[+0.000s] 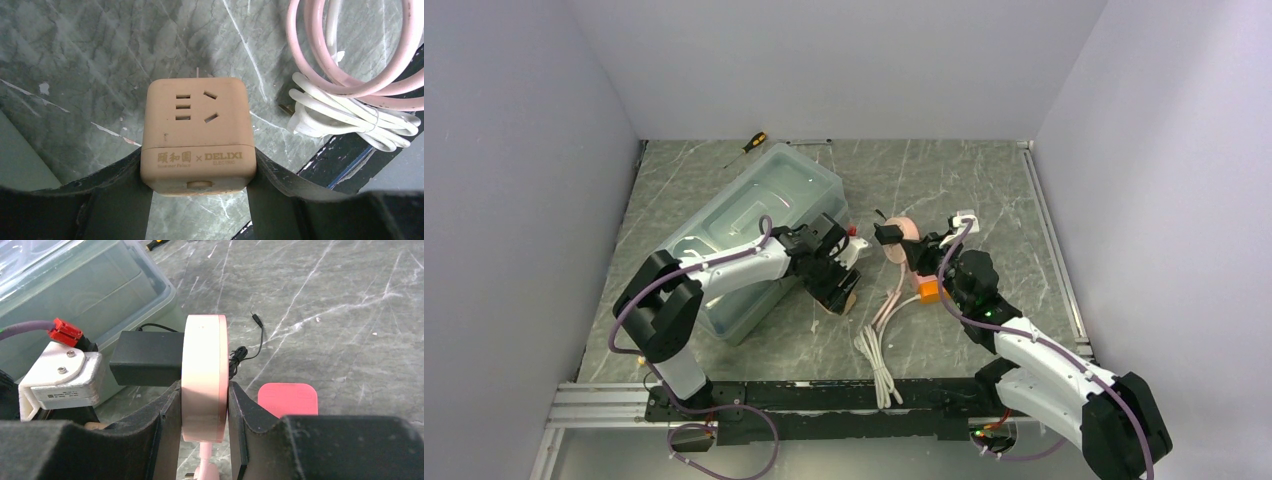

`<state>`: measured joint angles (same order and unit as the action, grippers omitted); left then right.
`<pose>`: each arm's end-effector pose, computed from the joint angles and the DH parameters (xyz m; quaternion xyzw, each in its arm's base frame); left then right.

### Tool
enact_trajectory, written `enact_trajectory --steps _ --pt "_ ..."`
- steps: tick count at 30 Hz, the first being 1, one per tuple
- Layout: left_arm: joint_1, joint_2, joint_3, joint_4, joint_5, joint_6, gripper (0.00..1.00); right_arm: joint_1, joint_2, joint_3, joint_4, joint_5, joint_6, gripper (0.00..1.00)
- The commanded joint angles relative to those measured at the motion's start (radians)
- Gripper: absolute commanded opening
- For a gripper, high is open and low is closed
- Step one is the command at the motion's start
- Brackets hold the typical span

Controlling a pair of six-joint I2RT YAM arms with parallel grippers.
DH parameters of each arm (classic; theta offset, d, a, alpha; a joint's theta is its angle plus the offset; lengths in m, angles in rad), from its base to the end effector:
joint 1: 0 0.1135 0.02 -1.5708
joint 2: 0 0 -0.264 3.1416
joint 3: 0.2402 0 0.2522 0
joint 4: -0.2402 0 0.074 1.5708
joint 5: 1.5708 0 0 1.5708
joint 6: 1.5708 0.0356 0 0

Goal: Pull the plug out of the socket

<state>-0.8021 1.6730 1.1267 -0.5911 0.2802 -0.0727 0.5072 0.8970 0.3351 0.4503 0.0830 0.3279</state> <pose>0.2243 -0.2461 0.2019 0.3730 0.8927 -0.2137 0.1351 0.1792 0.0962 0.2279 -0.0391 0.7443 0.2418 0.6213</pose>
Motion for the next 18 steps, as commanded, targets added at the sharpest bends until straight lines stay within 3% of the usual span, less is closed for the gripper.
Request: enact_trajectory --steps 1,3,8,11,18 --pt "-0.007 0.003 0.043 0.004 -0.02 -0.011 0.32 -0.001 -0.011 0.007 0.109 -0.041 -0.019 0.0" --pt "-0.007 -0.005 0.044 0.006 -0.03 -0.01 0.5 -0.001 -0.012 0.007 0.111 -0.043 -0.018 0.0" --pt "-0.008 -0.026 0.044 0.011 -0.054 -0.009 0.77 -0.001 -0.016 0.004 0.109 -0.033 -0.013 0.0" --pt "-0.007 -0.039 0.047 0.018 -0.044 -0.005 0.85 -0.001 -0.012 0.004 0.113 -0.039 -0.015 0.0" --pt "-0.006 -0.176 0.078 0.062 -0.04 0.057 0.88 -0.002 -0.002 0.025 0.109 -0.133 -0.039 0.0"
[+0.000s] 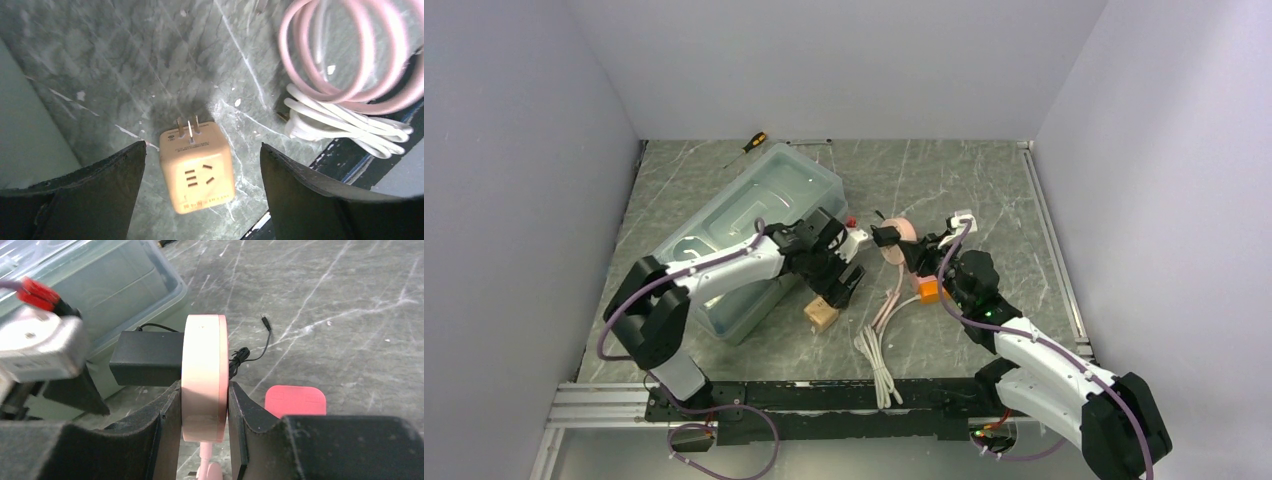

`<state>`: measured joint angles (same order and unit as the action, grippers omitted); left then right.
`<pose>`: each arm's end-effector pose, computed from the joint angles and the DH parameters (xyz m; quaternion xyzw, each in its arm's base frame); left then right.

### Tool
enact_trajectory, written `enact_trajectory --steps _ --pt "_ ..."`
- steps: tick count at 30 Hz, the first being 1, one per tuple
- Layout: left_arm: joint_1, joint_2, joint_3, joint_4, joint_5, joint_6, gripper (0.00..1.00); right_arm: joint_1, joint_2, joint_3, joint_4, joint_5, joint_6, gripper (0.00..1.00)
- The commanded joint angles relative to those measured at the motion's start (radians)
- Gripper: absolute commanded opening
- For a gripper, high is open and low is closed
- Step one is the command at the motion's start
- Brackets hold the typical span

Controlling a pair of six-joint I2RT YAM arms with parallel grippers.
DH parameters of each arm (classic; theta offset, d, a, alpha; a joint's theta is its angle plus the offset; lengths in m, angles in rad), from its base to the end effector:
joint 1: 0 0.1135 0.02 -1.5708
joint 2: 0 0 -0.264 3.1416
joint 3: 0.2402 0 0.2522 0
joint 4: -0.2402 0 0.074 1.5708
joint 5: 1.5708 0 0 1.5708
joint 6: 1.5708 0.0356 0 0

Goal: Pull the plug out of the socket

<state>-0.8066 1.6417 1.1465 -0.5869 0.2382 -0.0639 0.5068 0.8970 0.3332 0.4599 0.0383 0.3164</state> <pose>0.2249 -0.2467 0.2173 0.3764 0.8873 -0.2058 0.1692 0.1785 0.0975 0.2282 -0.0578 0.7406 0.2547 0.6191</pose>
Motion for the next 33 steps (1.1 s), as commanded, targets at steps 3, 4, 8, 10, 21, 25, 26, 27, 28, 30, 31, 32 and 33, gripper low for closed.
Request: enact_trajectory --steps 3,4,8,10,21,25,26,27,28,30,31,32,33 --pt "-0.002 -0.278 0.051 0.121 -0.039 0.148 0.88 -0.001 0.012 0.071 0.062 -0.151 -0.025 0.0" --pt "-0.002 -0.339 0.04 0.148 -0.059 0.183 0.88 -0.001 0.019 0.097 0.028 -0.165 -0.022 0.0" --pt "-0.009 -0.47 -0.038 0.232 -0.157 0.319 0.87 -0.001 0.081 0.275 -0.26 -0.243 -0.008 0.0" --pt "-0.029 -0.513 -0.086 0.247 -0.164 0.382 0.87 -0.001 0.116 0.357 -0.388 -0.289 0.014 0.0" --pt "-0.157 -0.504 -0.176 0.289 -0.258 0.5 0.87 0.038 0.217 0.557 -0.787 -0.619 0.075 0.0" --pt "-0.166 -0.499 -0.194 0.31 -0.249 0.49 0.87 0.068 0.21 0.57 -0.844 -0.62 0.07 0.0" --pt "-0.167 -0.495 -0.195 0.308 -0.238 0.484 0.87 0.07 0.212 0.572 -0.846 -0.631 0.071 0.0" --pt "-0.168 -0.49 -0.195 0.305 -0.22 0.475 0.86 0.071 0.217 0.574 -0.849 -0.64 0.072 0.0" --pt "-0.17 -0.482 -0.19 0.297 -0.193 0.466 0.86 0.073 0.224 0.578 -0.852 -0.644 0.07 0.0" --pt "-0.17 -0.461 -0.175 0.268 -0.132 0.462 0.86 0.076 0.236 0.59 -0.865 -0.633 0.068 0.0" --pt "-0.17 -0.454 -0.169 0.259 -0.111 0.459 0.86 0.076 0.242 0.598 -0.872 -0.626 0.065 0.0" --pt "-0.171 -0.444 -0.16 0.248 -0.096 0.461 0.86 0.076 0.248 0.606 -0.878 -0.62 0.062 0.0" --pt "-0.171 -0.434 -0.153 0.237 -0.088 0.461 0.86 0.076 0.252 0.614 -0.882 -0.617 0.061 0.0"
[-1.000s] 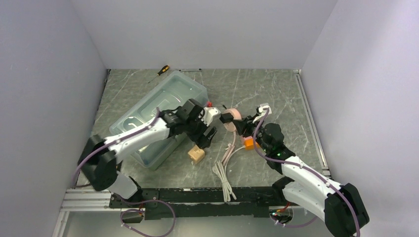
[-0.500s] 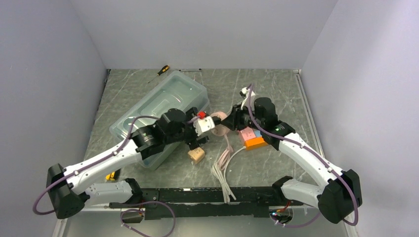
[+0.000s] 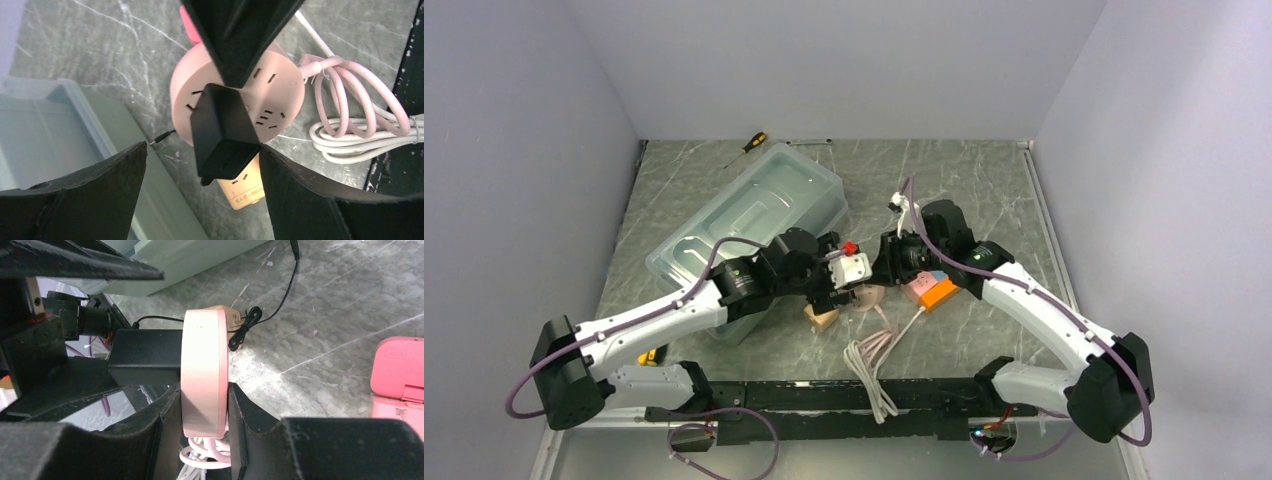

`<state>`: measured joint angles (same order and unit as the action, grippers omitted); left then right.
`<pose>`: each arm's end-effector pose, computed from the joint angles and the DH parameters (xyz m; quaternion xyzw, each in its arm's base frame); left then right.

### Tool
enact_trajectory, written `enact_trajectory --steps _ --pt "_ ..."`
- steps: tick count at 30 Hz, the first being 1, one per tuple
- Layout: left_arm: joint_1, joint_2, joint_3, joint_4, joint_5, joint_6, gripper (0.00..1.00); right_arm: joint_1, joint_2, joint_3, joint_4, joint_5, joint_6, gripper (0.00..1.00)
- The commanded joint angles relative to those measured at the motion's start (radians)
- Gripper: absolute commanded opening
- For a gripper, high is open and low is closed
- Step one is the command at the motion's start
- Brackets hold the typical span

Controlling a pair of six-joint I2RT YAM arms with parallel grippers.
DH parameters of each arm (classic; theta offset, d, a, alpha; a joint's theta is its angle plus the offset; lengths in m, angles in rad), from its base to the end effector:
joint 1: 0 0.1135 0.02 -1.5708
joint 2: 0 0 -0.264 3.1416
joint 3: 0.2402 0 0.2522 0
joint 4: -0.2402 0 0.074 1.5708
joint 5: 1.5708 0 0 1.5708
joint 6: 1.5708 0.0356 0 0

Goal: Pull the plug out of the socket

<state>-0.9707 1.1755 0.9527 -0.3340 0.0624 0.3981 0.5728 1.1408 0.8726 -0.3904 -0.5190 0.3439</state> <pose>0.1470 -0.2187 0.3036 0.5642 0.6674 -0.1632 0.4579 0.1963 0.1476 0.2822 -0.2114 0.8491 0.3949 0.2798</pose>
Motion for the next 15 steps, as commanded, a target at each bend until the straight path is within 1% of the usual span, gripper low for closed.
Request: enact_trajectory --steps 1,4,5,7,9,14,15 --pt "-0.008 0.039 0.045 -0.024 0.089 -0.003 0.85 0.01 0.013 0.082 -0.033 -0.061 0.032 0.0" --pt "-0.008 0.04 0.045 -0.026 0.106 -0.006 0.85 0.01 0.024 0.093 -0.033 -0.063 0.036 0.0" --pt "-0.008 0.039 0.043 -0.022 0.106 -0.009 0.82 0.009 0.027 0.097 -0.031 -0.064 0.036 0.0" --pt "-0.008 0.042 0.048 -0.025 0.096 -0.017 0.69 0.009 0.031 0.097 -0.024 -0.066 0.04 0.0" --pt "-0.008 0.05 0.057 -0.03 0.088 -0.029 0.6 0.01 0.037 0.095 -0.018 -0.072 0.043 0.0" --pt "-0.008 0.078 0.074 -0.043 0.119 -0.049 0.49 0.011 0.055 0.103 -0.022 -0.079 0.05 0.0" --pt "-0.009 0.083 0.077 -0.043 0.126 -0.051 0.45 0.011 0.056 0.103 -0.019 -0.083 0.052 0.0"
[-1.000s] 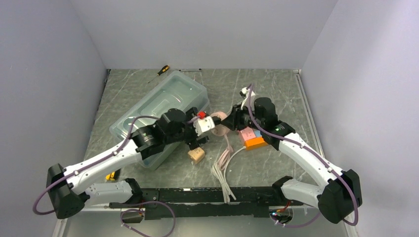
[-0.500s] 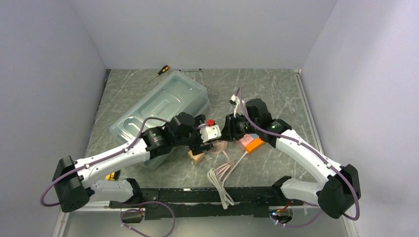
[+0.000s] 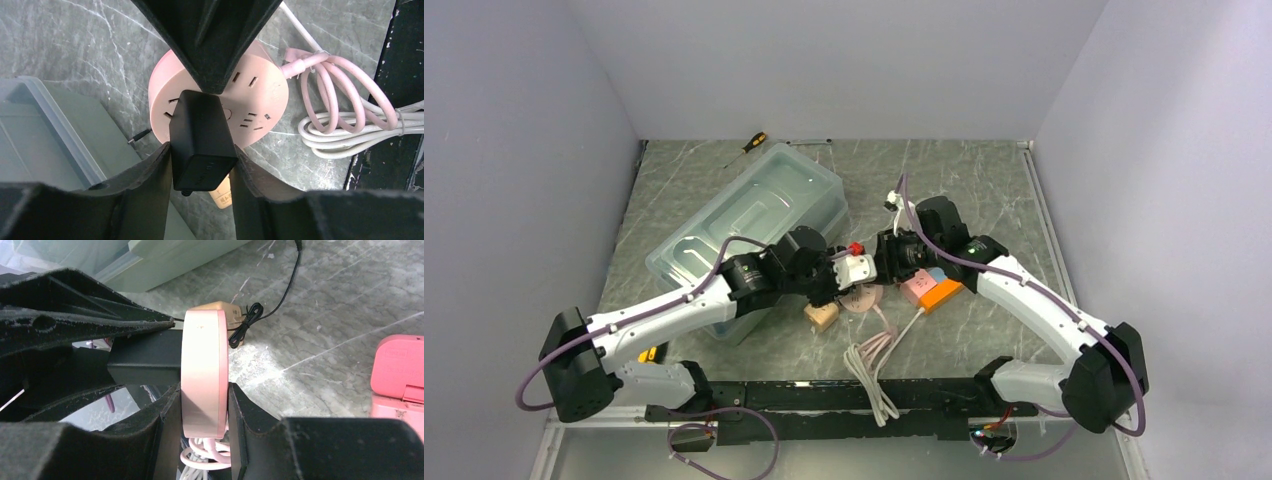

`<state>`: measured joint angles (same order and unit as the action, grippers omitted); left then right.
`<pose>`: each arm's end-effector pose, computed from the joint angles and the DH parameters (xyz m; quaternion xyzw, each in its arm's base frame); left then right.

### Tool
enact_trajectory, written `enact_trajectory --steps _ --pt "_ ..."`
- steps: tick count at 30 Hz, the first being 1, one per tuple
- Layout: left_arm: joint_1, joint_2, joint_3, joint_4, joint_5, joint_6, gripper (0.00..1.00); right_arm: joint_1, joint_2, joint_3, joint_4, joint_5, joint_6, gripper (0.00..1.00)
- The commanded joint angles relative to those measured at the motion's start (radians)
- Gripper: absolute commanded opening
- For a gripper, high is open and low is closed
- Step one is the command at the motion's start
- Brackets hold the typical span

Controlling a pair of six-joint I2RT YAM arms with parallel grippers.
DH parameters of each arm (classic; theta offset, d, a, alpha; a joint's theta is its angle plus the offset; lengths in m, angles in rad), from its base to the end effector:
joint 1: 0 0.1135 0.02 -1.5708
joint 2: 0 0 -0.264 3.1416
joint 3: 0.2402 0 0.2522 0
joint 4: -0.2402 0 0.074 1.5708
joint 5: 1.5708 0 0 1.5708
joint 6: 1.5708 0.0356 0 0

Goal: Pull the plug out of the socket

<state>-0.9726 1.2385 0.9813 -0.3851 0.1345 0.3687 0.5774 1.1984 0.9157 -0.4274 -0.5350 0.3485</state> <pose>0.1501 -0.2287 0.2933 0.5780 0.6802 -0.1902 0.4087 0.2040 0.1545 0.2805 -0.2096 0.8582 0.3946 0.2527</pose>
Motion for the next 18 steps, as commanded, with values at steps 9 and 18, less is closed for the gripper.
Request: enact_trajectory --steps 9,18 --pt "-0.008 0.04 0.051 0.02 0.072 -0.05 0.07 0.007 0.02 0.064 0.022 -0.059 0.068 0.0" --pt "-0.016 0.06 0.046 0.056 0.041 -0.1 0.0 0.003 0.022 0.042 0.039 0.083 0.155 0.0"
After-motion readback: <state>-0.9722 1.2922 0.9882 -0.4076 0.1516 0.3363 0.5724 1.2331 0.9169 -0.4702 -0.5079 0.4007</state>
